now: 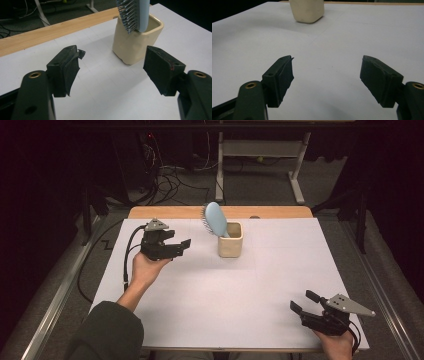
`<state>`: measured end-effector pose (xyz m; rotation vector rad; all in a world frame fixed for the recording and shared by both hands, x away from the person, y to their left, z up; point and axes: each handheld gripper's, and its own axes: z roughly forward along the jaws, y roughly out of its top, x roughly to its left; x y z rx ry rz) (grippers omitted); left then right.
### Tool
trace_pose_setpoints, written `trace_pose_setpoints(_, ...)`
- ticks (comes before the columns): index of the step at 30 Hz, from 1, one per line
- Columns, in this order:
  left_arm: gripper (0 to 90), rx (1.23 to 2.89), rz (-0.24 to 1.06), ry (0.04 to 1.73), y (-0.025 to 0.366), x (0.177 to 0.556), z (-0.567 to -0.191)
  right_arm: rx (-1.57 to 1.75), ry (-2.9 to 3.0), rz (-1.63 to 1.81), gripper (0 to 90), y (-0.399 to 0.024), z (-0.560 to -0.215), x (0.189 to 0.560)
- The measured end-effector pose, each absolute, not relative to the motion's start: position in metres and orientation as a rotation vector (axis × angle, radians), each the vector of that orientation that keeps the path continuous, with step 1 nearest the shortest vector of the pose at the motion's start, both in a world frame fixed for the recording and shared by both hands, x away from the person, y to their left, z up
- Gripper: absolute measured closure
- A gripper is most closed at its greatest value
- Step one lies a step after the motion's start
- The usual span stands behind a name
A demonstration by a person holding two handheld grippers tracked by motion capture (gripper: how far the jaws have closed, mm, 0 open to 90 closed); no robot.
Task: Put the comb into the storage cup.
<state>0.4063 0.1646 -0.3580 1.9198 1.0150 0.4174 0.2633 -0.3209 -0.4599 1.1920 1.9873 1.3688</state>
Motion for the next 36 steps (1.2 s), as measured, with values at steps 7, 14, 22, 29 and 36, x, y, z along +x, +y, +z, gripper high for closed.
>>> trace_pose_setpoints(7,29.0,1.912,0.417,1.021,0.169,0.404,-0.359,1.193,1.987,1.368,26.8,-0.321,-0.46,0.263)
trace_pose_setpoints(14,29.0,1.902,0.426,1.028,0.173,0.401,-0.358,1.192,1.987,1.368,26.8,-0.321,-0.46,0.263)
trace_pose_setpoints(22,30.3,1.894,0.441,1.032,0.179,0.397,-0.358,1.193,1.986,1.369,26.8,-0.321,-0.46,0.263)
trace_pose_setpoints(29,30.0,1.887,0.446,1.041,0.185,0.393,-0.358,1.197,1.984,1.371,26.8,-0.321,-0.46,0.263)
trace_pose_setpoints(36,29.9,1.889,0.466,1.05,0.192,0.388,-0.357,1.199,1.982,1.374,26.8,-0.322,-0.46,0.263)
